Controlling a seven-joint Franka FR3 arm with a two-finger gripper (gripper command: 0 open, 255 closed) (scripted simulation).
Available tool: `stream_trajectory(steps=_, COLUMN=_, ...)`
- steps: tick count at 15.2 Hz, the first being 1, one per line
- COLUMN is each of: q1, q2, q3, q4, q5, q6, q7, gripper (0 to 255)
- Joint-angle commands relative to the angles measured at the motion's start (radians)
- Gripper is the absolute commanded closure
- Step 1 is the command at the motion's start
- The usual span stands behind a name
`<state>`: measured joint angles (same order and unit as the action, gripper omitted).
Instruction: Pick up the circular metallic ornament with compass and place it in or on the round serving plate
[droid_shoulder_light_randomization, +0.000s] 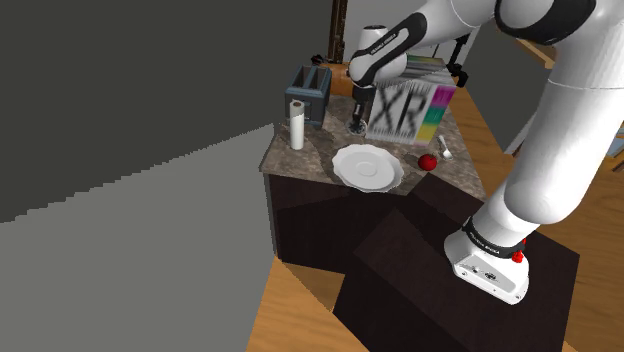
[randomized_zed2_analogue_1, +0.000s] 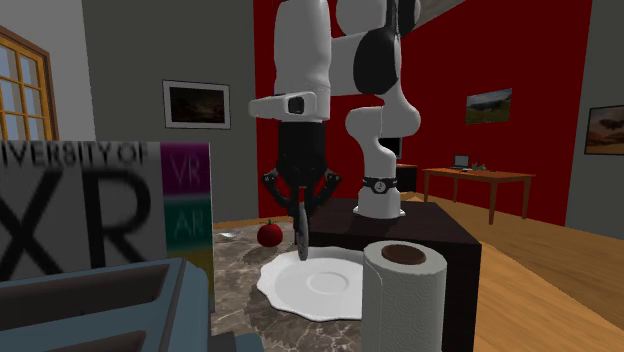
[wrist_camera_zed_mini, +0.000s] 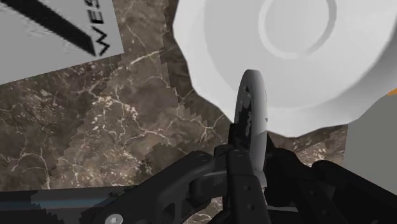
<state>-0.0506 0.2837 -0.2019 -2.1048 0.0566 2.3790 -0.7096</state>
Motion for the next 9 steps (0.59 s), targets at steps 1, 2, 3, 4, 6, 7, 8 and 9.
stream_trajectory(steps=1, q1=0.011, q2=-0.078, q3=-0.006, q4=-0.104, q5=-0.018, q6=0.028, q7=0.014, gripper=255)
stream_trajectory(steps=2, q1=0.015, q2=-0.114, q3=-0.008, q4=-0.152, q5=-0.028, q6=0.040, q7=0.021, gripper=255)
stream_trajectory(steps=3, q1=0.018, q2=-0.150, q3=-0.011, q4=-0.198, q5=-0.038, q6=0.051, q7=0.028, gripper=255)
stream_trajectory(steps=4, q1=0.021, q2=-0.186, q3=-0.013, q4=-0.243, q5=-0.050, q6=0.061, q7=0.036, gripper=255)
stream_trajectory(steps=6, q1=0.024, q2=-0.260, q3=-0.016, q4=-0.331, q5=-0.074, q6=0.077, q7=0.054, gripper=255)
stream_trajectory(steps=7, q1=0.024, q2=-0.297, q3=-0.017, q4=-0.374, q5=-0.087, q6=0.084, q7=0.064, gripper=255)
stream_trajectory(steps=8, q1=0.023, q2=-0.325, q3=-0.017, q4=-0.405, q5=-0.097, q6=0.088, q7=0.071, gripper=255)
stream_trajectory(steps=9, q1=0.023, q2=-0.313, q3=-0.016, q4=-0.408, q5=-0.093, q6=0.102, q7=0.068, gripper=255)
